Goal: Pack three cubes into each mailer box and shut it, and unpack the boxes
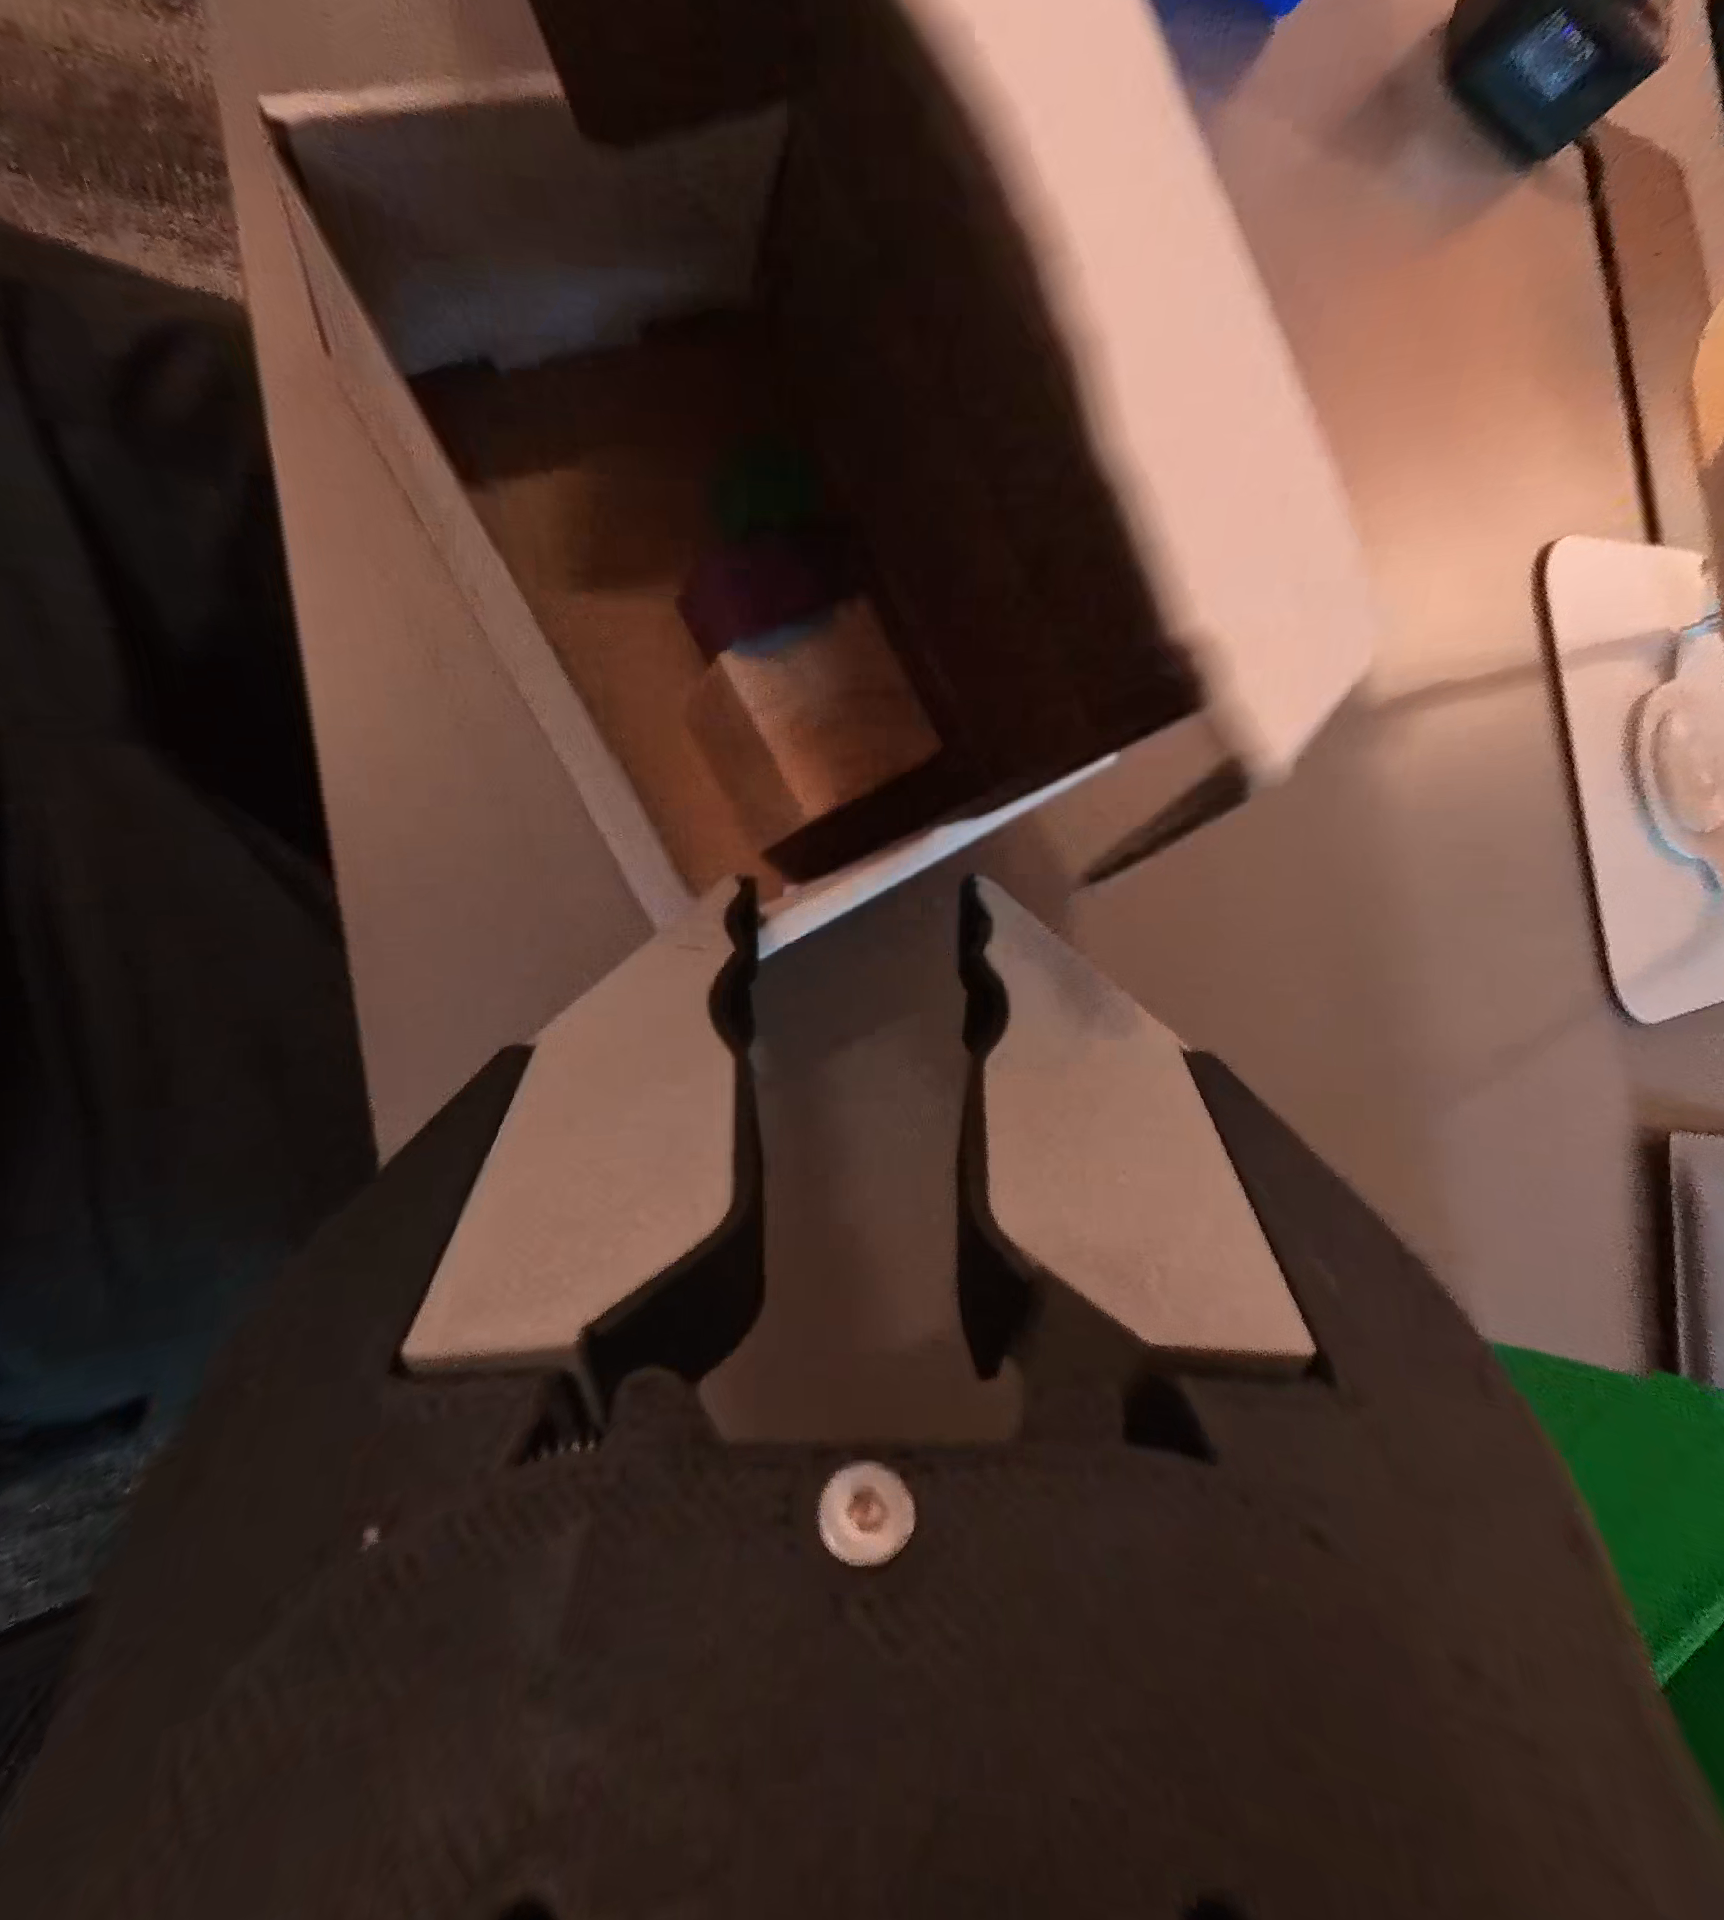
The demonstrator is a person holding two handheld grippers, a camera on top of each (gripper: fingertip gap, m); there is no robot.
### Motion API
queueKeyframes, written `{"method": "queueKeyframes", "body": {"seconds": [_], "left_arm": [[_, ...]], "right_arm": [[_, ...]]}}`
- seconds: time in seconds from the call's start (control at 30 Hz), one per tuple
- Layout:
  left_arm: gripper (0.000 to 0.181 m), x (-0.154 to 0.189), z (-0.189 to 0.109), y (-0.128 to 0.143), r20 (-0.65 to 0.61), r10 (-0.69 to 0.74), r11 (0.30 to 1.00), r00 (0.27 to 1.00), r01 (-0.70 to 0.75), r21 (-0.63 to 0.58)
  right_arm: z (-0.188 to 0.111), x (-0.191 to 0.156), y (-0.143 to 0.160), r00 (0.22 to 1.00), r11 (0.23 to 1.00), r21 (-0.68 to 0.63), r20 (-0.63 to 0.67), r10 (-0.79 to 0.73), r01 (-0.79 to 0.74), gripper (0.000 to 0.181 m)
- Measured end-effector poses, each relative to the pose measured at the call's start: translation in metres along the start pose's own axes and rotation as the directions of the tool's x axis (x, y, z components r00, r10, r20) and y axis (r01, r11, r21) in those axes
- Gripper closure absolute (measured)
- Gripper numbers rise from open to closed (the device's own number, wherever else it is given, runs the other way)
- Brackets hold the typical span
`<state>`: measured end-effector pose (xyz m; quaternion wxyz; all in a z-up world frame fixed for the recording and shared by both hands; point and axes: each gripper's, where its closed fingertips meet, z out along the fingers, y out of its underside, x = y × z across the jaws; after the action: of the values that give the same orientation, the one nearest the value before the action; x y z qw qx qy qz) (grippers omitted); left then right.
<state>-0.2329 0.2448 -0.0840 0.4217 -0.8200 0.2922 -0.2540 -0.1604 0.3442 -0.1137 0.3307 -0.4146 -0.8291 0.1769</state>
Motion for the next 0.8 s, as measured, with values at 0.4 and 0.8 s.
{"method": "queueKeyframes", "body": {"seconds": [0.4, 0.8], "left_arm": [[0.116, 0.005, -0.038, -0.025, 0.121, -0.104, 0.974, 0.987, 0.076, 0.215], [0.117, 0.011, -0.017, 0.011, 0.022, -0.143, 0.988, 0.99, 0.141, 0.071]], "right_arm": [[-0.05, 0.033, -0.052, 0.999, 0.979, 0.2, 0.003, -0.041, 0.039, 0.12], [0.0, -0.049, -0.004, 0.922, 0.97, -0.08, 0.337, -0.19, 0.229, 0.1]]}}
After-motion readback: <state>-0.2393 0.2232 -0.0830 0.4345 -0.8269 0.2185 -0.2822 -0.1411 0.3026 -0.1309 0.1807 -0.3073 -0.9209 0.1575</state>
